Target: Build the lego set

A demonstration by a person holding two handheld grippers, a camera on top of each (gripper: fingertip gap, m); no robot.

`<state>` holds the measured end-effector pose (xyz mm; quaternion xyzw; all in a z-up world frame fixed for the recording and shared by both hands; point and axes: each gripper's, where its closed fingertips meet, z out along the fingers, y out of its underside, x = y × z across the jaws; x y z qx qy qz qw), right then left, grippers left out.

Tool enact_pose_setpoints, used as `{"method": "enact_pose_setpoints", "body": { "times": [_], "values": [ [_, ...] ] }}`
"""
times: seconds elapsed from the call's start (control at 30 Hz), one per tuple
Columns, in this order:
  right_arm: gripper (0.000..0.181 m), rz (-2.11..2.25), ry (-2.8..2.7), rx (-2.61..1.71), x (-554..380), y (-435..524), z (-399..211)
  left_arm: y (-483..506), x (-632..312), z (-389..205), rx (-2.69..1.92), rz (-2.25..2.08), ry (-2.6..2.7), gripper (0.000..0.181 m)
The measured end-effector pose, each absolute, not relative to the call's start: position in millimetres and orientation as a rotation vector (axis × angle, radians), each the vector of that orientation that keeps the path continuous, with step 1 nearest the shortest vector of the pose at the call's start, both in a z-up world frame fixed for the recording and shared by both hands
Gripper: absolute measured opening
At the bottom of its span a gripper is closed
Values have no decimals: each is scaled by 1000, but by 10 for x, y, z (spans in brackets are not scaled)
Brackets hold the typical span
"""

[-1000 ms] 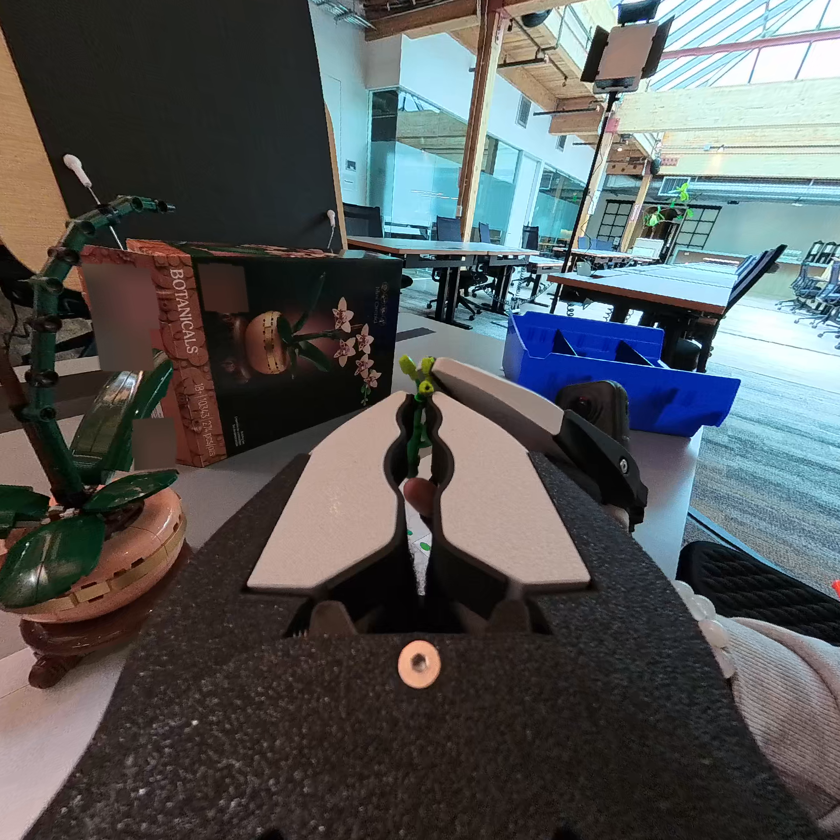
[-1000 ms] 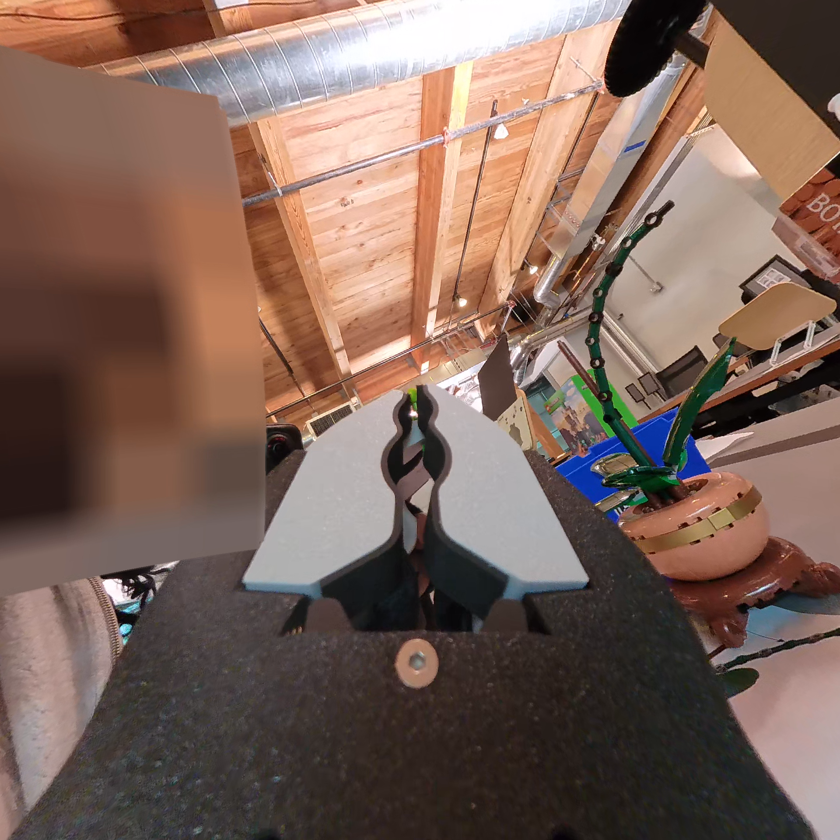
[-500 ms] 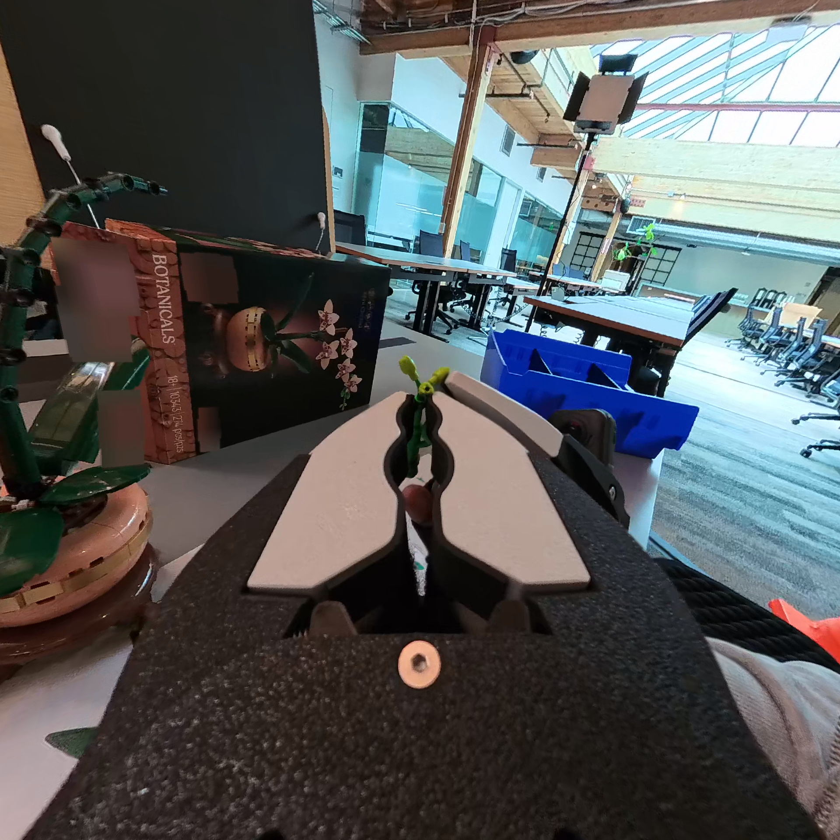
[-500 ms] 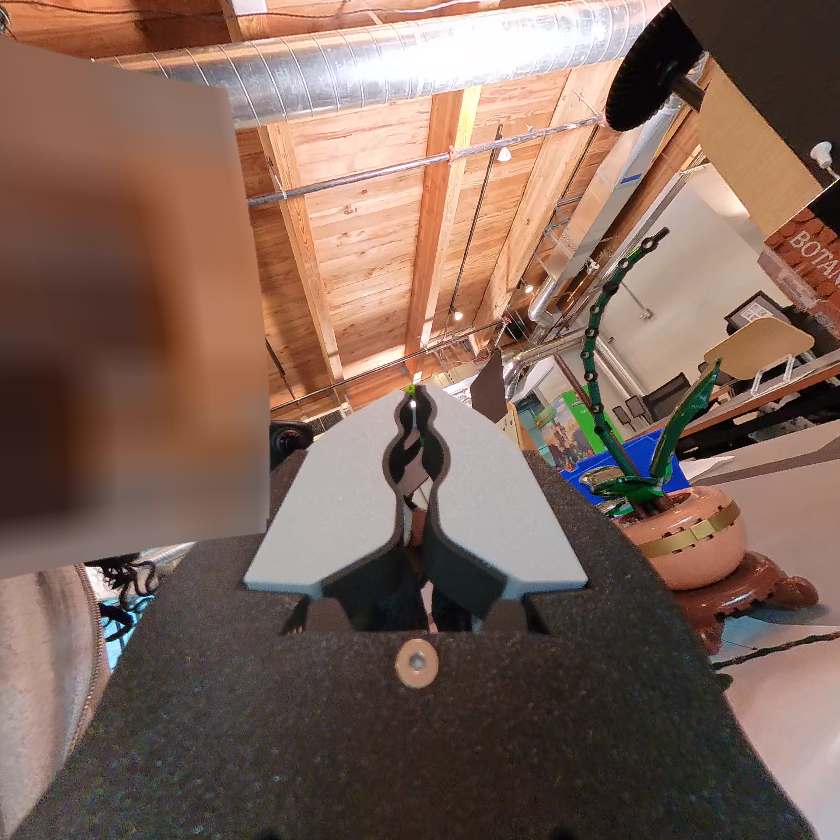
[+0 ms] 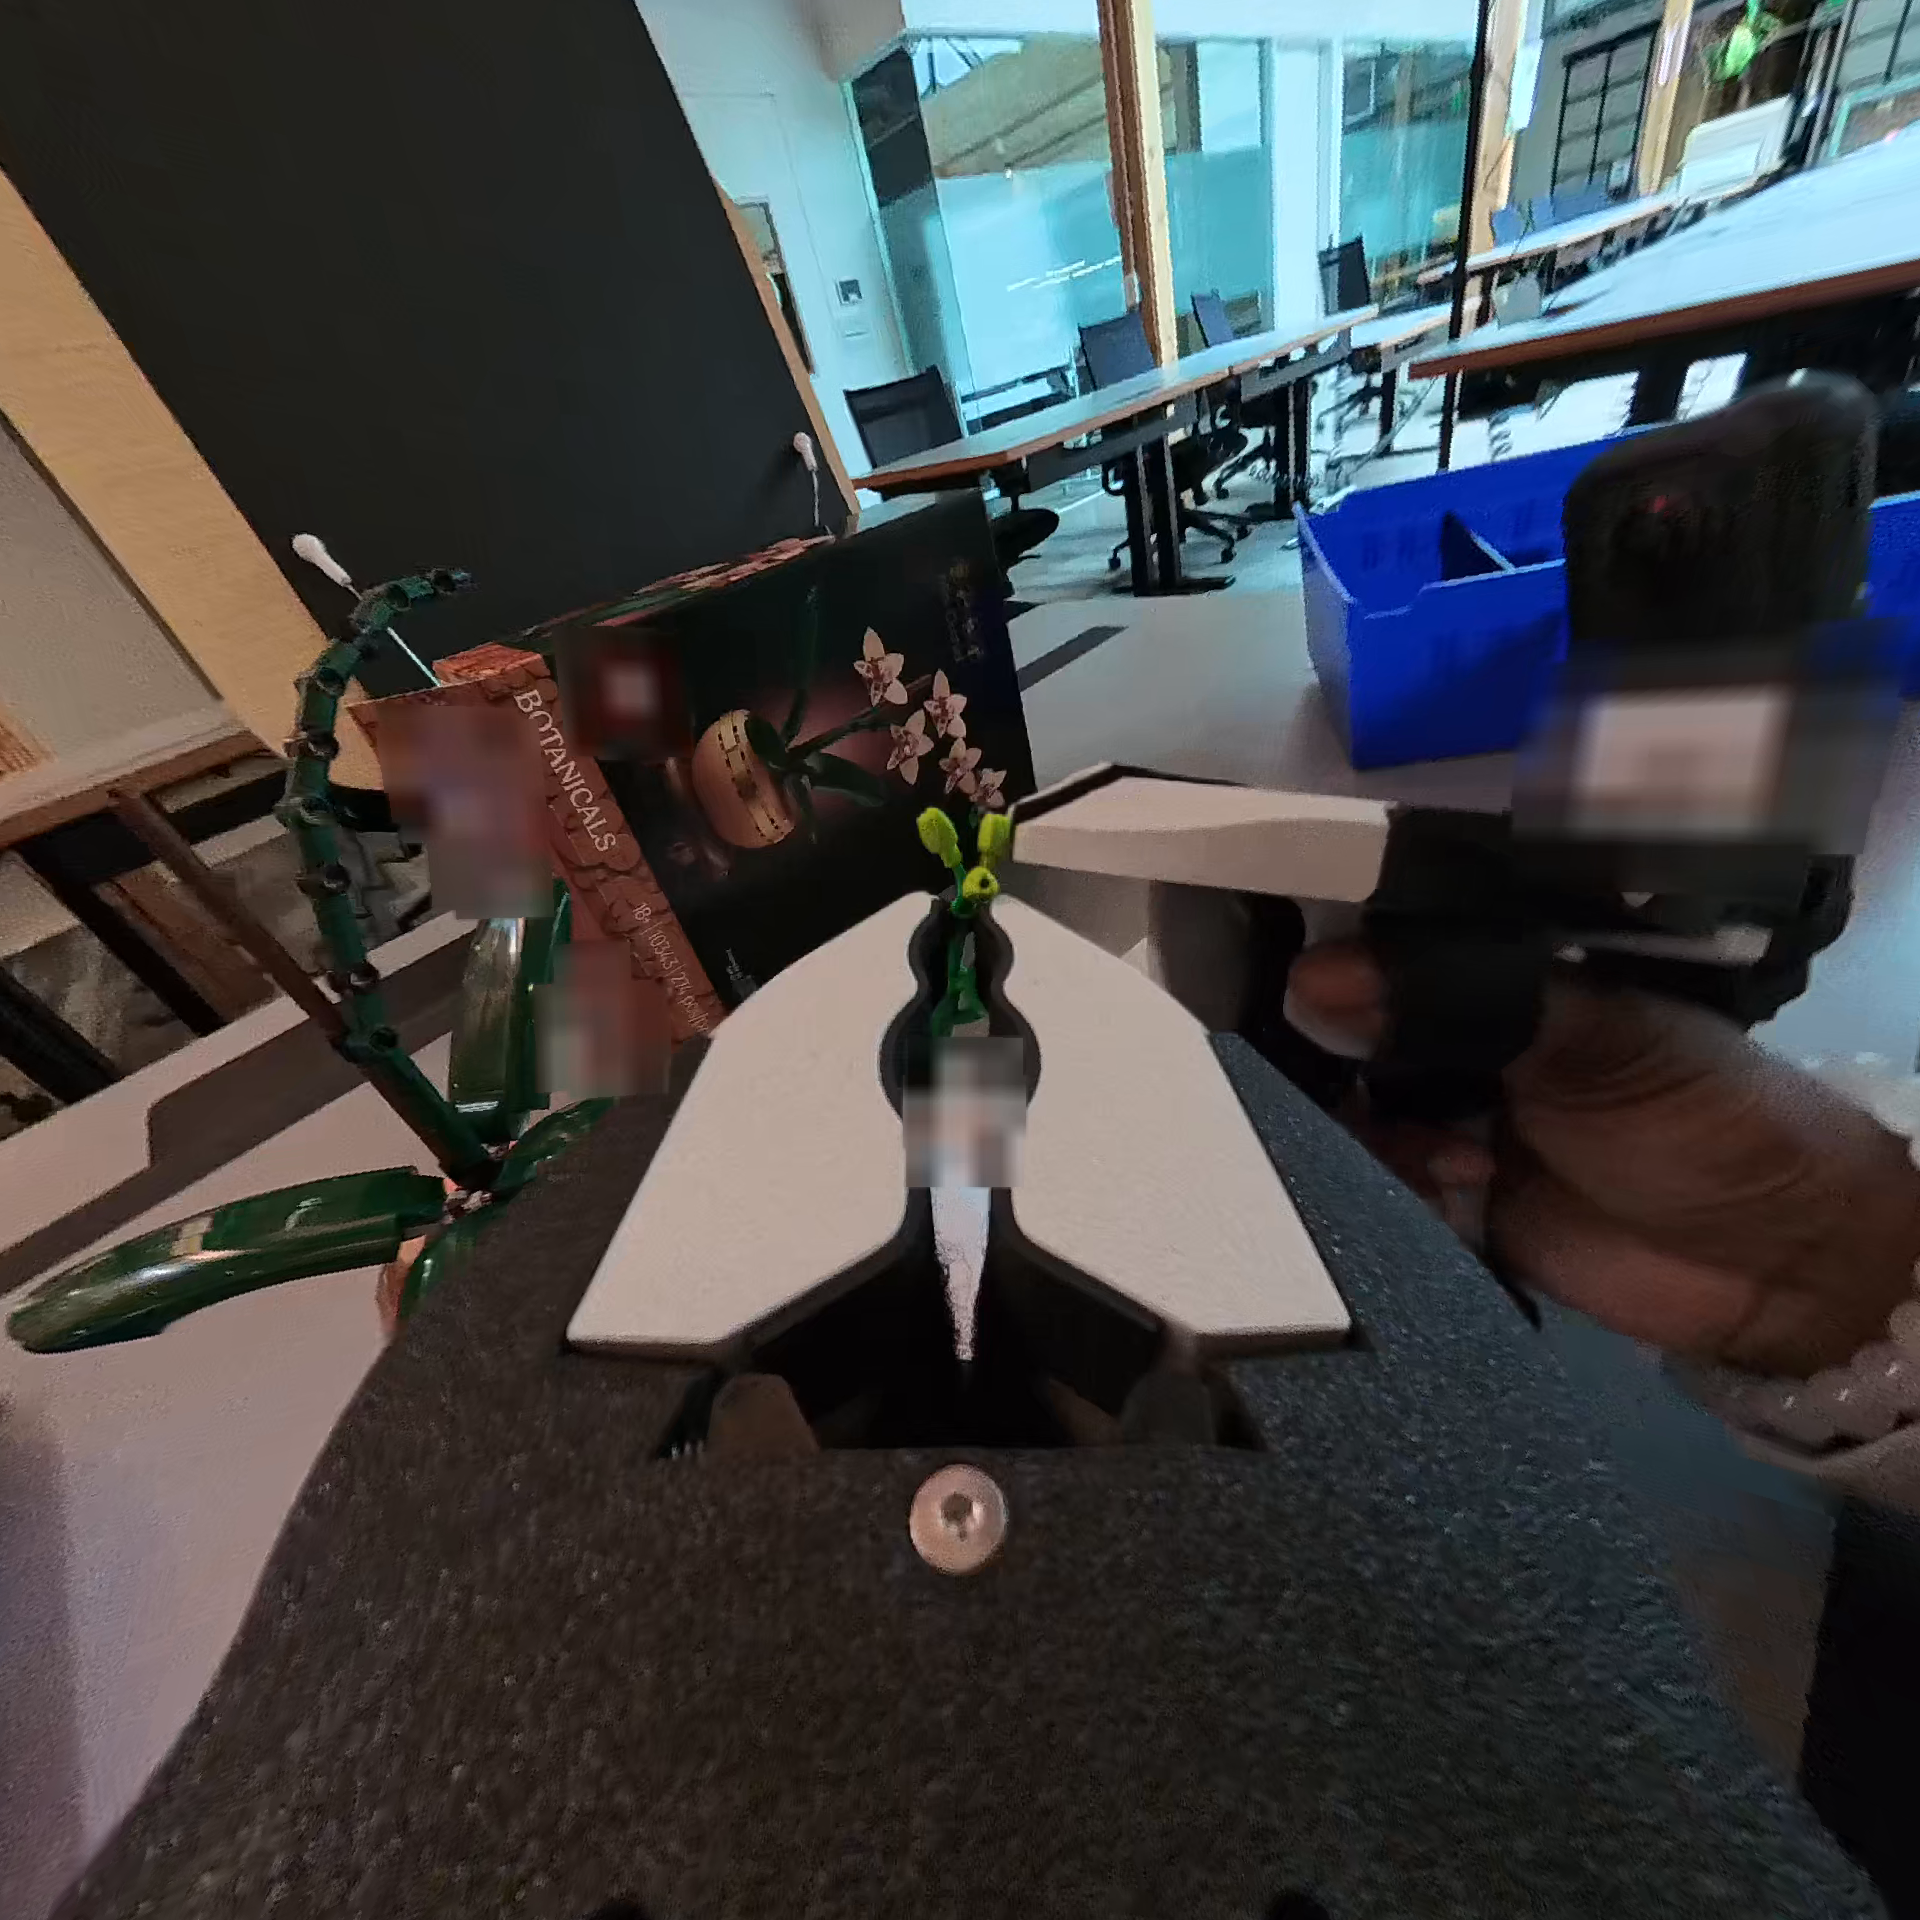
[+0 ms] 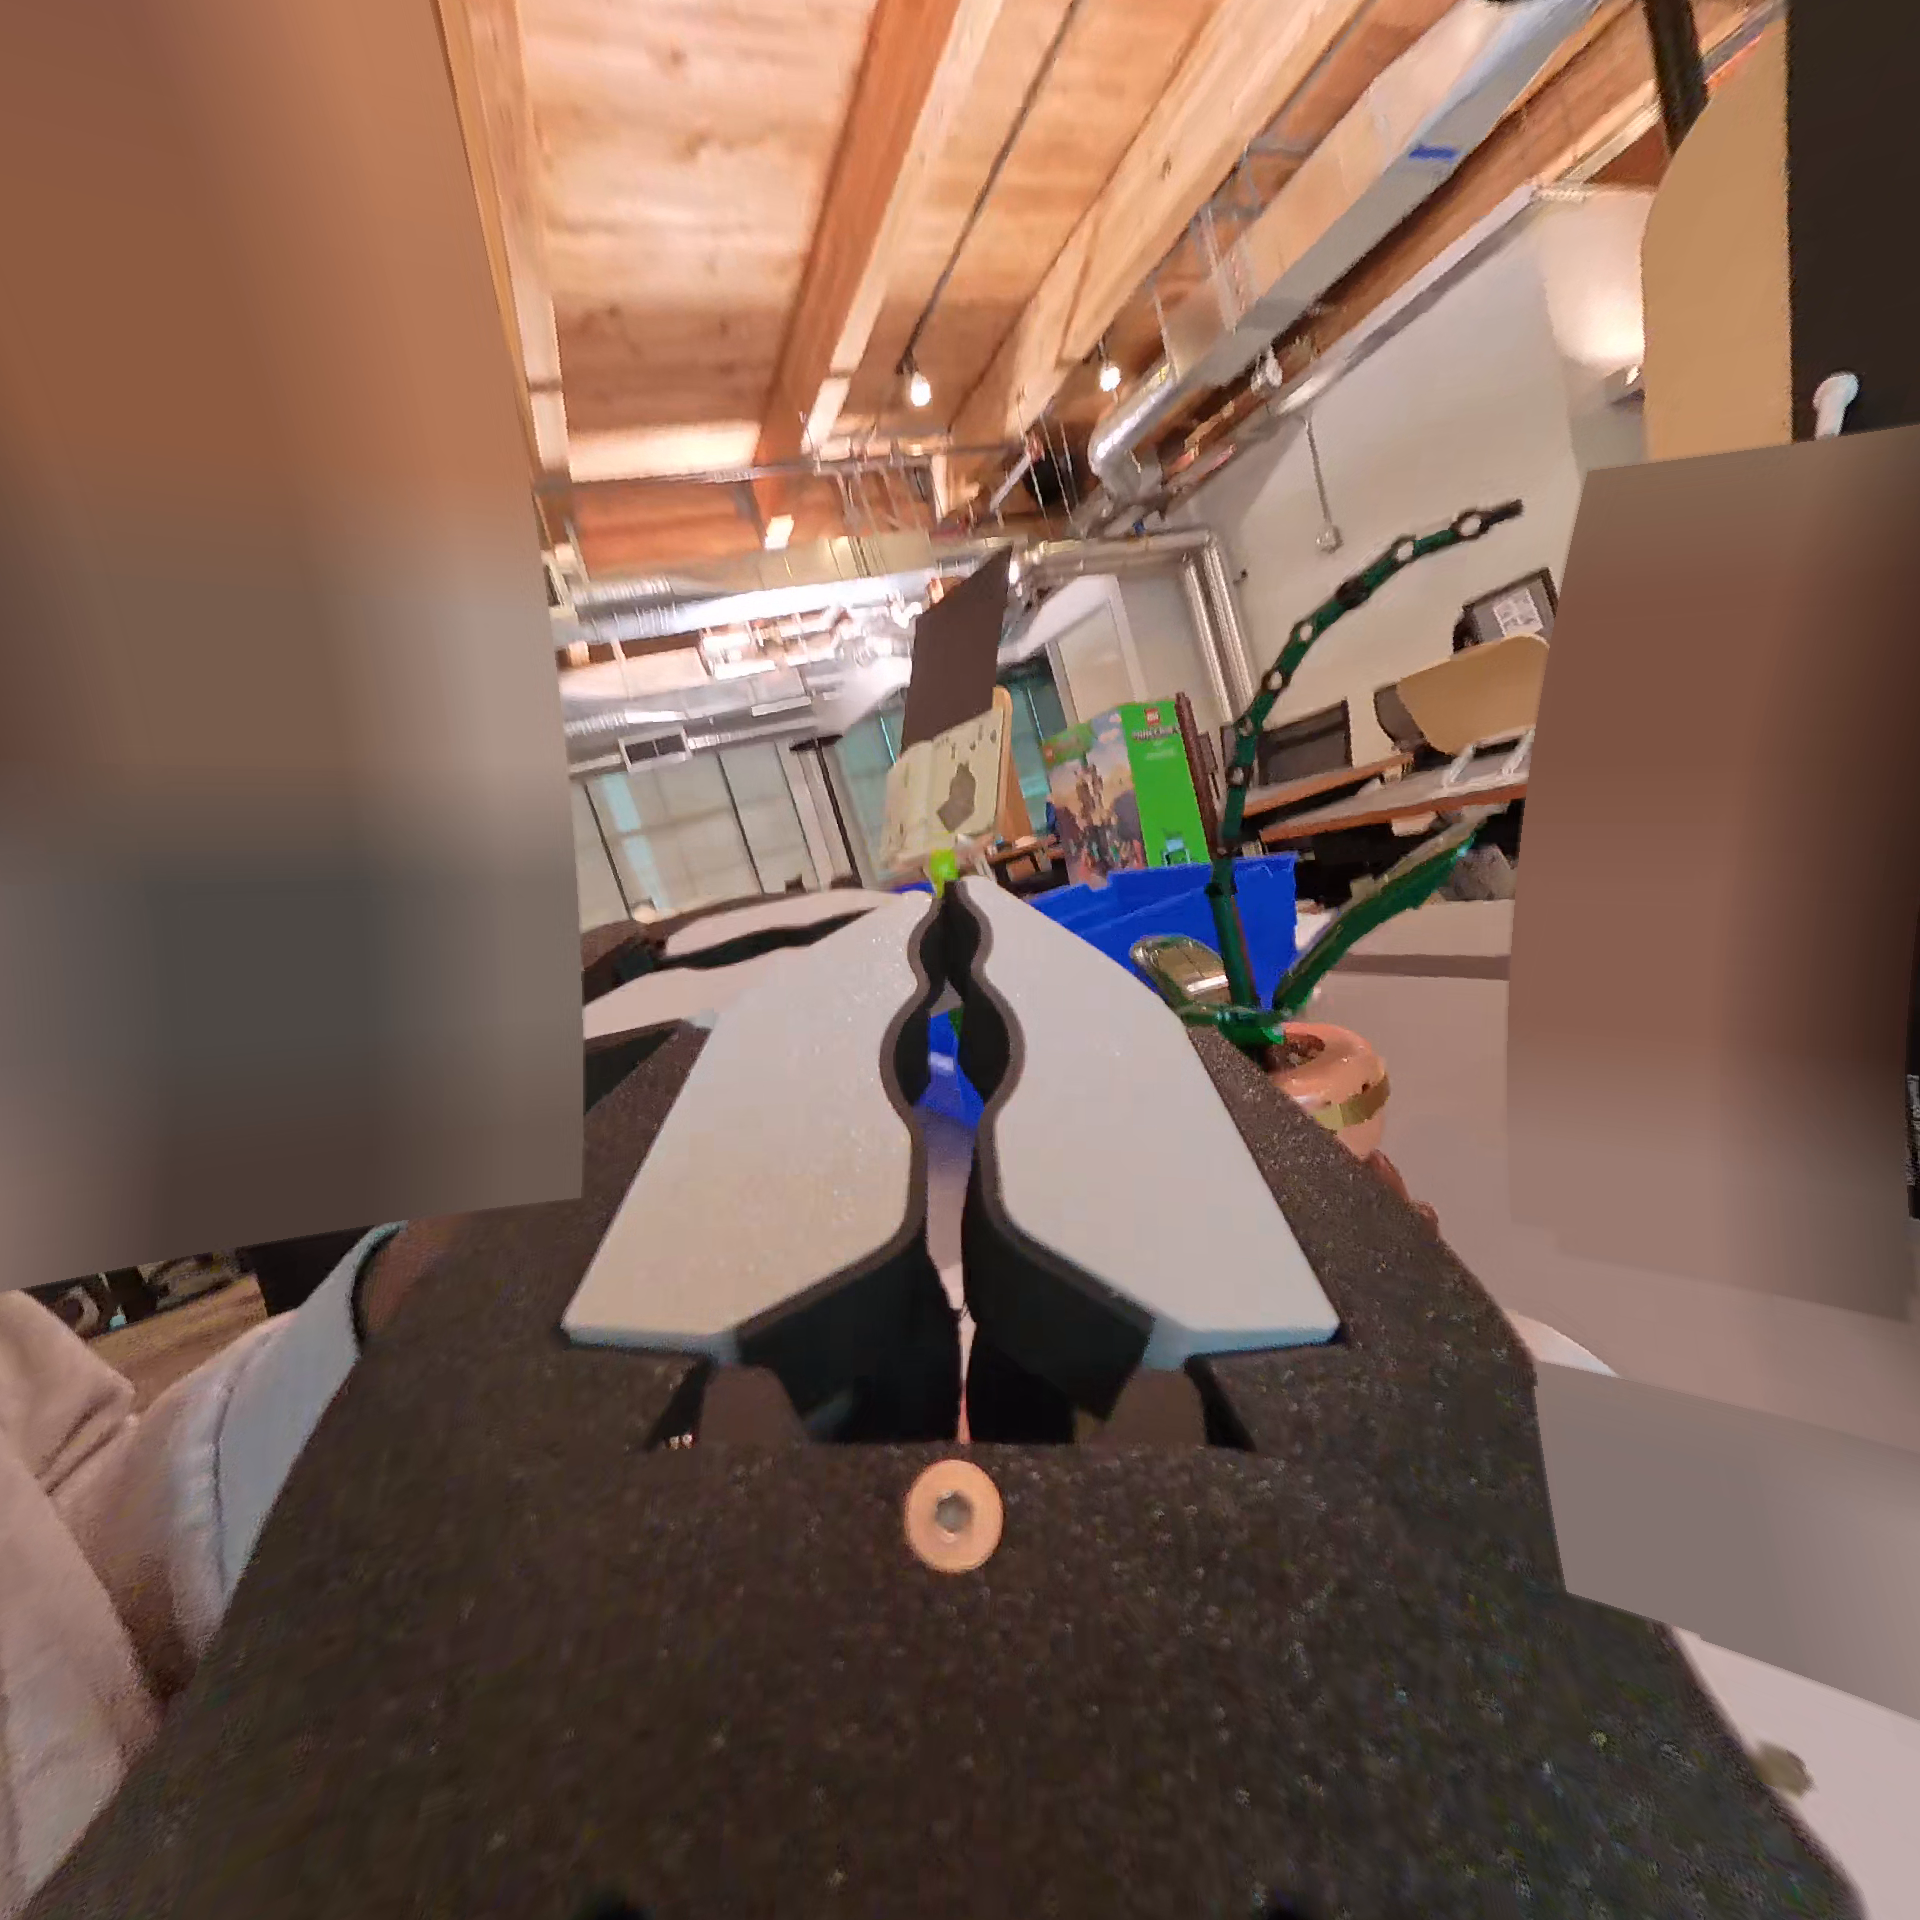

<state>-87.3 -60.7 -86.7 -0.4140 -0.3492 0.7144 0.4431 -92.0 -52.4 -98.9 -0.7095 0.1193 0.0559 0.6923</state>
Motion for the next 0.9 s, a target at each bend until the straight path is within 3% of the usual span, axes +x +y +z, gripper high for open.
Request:
{"method": "enact_pose_setpoints", "body": {
  "times": [0.4,0.5,0.6,0.9],
  "values": [
    [0,1701,-968,-1124,-918,-469,-1104,-501,-1056,-1139,-1649,160,257,4],
    [26,1493,-1250,-1285,-848,-206,-1478,-527,-1295,-1330,-1714,214,223,4],
    [32,1289,-1666,-1402,-574,-208,-1937,-628,-1515,-1428,-1743,232,181,3],
    [7,768,-2185,-1620,-333,-154,-2477,-696,-1597,-1440,-1747,188,167,4]
  ]
}}
